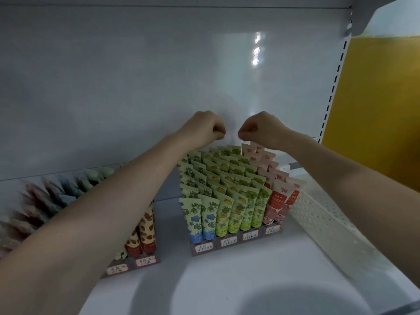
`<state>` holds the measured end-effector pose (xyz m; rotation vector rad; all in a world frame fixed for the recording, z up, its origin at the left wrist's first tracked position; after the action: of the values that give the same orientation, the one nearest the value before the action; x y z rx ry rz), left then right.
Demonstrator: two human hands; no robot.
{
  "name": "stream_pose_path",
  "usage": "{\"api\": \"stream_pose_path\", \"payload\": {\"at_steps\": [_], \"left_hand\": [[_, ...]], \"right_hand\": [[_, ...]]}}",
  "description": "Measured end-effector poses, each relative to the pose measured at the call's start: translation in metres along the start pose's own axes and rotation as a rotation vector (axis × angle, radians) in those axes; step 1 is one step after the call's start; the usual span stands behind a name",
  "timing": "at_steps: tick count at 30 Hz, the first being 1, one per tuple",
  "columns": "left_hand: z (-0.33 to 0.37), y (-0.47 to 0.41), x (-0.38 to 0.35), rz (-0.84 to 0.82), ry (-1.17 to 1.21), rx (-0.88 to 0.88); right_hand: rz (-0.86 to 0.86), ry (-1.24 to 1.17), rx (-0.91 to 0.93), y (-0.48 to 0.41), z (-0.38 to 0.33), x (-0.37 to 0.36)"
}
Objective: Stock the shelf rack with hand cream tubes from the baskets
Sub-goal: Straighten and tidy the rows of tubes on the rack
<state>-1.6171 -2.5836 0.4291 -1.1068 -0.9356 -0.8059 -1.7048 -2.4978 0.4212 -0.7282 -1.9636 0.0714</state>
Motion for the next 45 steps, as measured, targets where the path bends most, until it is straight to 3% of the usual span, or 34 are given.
{"api": "stream_pose_path", "payload": {"at_steps": [3, 13, 25, 30, 36, 45], "left_hand": [[0.005, 0.012, 0.007, 0.023, 0.03, -0.041], [0.031, 0.012, -0.025, -0.204, -0.098, -0.082], [0.028, 0.011, -0.027, -0.203, -0.125, -0.046], [0.034, 0.024, -0.006, -0.098, -0.017, -0.08], [0.045, 0.032, -0.027, -0.223, -0.093, -0.116], [0.044, 0.026, -0.03, -0.234, -0.129, -0.094]], "right_hand": [[0.001, 0.02, 0.018, 0.01, -0.002, 0.01], [-0.192, 0.18, -0.021, 0.022, -0.002, -0.019], [-0.169, 0.143, -0.017, 0.024, -0.004, -0.02], [-0.093, 0.083, -0.01, 0.037, -0.003, 0.006], [-0.203, 0.135, -0.018, 0.049, -0.006, -0.01], [-0.212, 0.156, -0.009, 0.044, -0.003, -0.02]]}}
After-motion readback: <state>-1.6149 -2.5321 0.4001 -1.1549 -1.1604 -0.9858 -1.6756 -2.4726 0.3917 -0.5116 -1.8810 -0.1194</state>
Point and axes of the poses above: each hand's wrist, its own y-axis away from the middle knuckle, its own x-axis out of the back of the hand, z = x × y, the point moved 7 cm from there along -y, towards the middle knuckle, and after that the axes turned 5 degrees about -y, right-handed, at the moved point
